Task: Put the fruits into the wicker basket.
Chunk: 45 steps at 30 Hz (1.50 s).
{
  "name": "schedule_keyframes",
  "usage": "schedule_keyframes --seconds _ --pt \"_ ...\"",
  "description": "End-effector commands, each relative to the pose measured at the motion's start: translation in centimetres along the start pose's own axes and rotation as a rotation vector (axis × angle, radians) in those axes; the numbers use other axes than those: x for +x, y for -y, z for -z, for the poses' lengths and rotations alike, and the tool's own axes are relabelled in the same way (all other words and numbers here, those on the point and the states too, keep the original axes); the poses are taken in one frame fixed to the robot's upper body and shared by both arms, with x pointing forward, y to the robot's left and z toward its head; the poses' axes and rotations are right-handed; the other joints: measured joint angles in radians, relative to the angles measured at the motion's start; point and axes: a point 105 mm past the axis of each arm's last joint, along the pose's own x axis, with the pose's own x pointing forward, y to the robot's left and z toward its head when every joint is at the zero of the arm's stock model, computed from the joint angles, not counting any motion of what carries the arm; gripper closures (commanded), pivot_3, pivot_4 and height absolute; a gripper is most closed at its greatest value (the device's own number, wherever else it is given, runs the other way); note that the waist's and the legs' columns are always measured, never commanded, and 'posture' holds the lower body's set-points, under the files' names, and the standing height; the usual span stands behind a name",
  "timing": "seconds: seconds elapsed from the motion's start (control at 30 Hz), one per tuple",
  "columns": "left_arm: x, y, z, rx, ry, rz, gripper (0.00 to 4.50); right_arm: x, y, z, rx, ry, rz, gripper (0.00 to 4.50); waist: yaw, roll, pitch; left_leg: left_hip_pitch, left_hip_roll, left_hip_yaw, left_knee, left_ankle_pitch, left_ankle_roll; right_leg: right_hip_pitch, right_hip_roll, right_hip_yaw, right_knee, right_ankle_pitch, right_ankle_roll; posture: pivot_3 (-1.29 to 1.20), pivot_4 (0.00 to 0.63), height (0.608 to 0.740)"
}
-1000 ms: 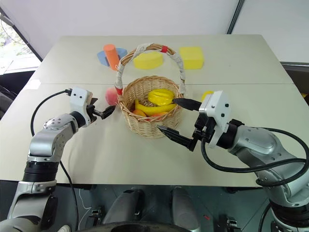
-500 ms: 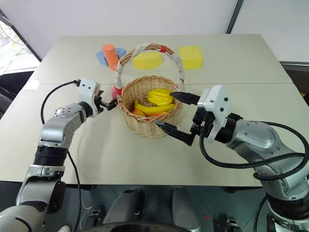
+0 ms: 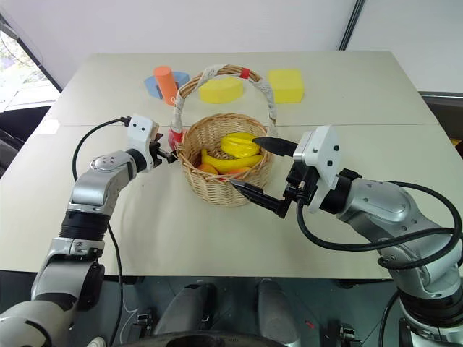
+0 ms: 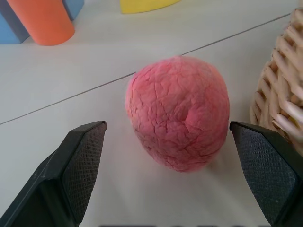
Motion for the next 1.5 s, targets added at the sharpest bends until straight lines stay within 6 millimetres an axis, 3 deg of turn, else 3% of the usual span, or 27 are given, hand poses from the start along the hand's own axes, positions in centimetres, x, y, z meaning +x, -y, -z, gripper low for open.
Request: schedule_keyframes --seconds 0.03,0.23,0.87,0.97,1.07,1.13,1.3,1.5 --pt "-1.2 -0.4 -1.9 0.02 0.062 0.007 0.05 0.1 -0.4 -1.1 -0.039 0.037 -0.01 0.0 0.001 0.0 0.0 0.0 0.0 0.0 0.0 0.0 0.0 0.0 0.0 0.0 0.0 0.0 0.0 0.0 0.15 0.74" --pt "-2.0 -1.0 -2.8 0.0 0.093 -0.002 0.05 0.1 -0.3 -1.1 -0.04 0.039 -0.015 0.0 0.0 0.0 0.0 0.0 0.0 0.0 0.0 0.0 0.0 0.0 0.0 0.0 0.0 0.0 0.0 0.0 0.15 0.74" --pt "3.0 0.2 -2.1 0.012 0.015 -0.031 0.05 0.2 -0.6 -1.2 -0.045 0.043 -0.011 0.0 0.001 0.0 0.0 -0.001 0.0 0.0 0.001 0.0 0.0 0.0 0.0 0.0 0.001 0.0 0.0 0.0 0.15 0.74" --pt "3.1 -0.1 -2.1 -0.003 0.021 -0.048 0.89 0.2 -0.6 -1.2 -0.046 0.041 -0.007 0.0 0.001 0.0 0.0 -0.001 0.0 0.0 0.001 0.0 0.0 0.0 0.0 0.0 0.001 0.0 0.0 0.0 0.15 0.74" --pt "3.0 -0.2 -2.0 0.004 0.021 -0.053 2.11 0.2 -0.6 -1.1 -0.045 0.038 -0.006 0.0 -0.001 0.0 0.0 -0.001 0.0 0.0 0.001 0.0 0.0 0.0 0.0 0.0 0.001 0.0 0.0 0.0 0.15 0.74" --pt "2.9 -0.4 -2.0 0.01 0.021 -0.064 2.22 0.2 -0.6 -1.0 -0.045 0.035 -0.006 0.0 0.0 0.0 0.0 -0.001 0.0 0.0 0.001 0.0 0.0 -0.001 0.0 0.0 0.001 0.0 0.0 0.0 0.15 0.74" --pt "-0.7 -3.5 -2.7 0.003 0.11 -0.144 2.22 0.1 -0.8 -1.1 -0.048 0.033 -0.005 0.0 -0.01 0.0 0.0 -0.001 0.0 0.001 0.001 0.0 -0.001 -0.002 0.0 0.001 0.001 0.0 0.0 0.0 0.15 0.74" --pt "-8.9 -2.4 -6.1 -0.053 0.387 0.094 2.22 -0.3 -0.2 -0.8 -0.048 0.019 0.005 0.0 0.002 0.0 0.0 -0.002 0.001 0.001 0.0 0.004 -0.006 -0.004 0.0 0.001 0.001 0.0 0.0 0.0 0.15 0.74"
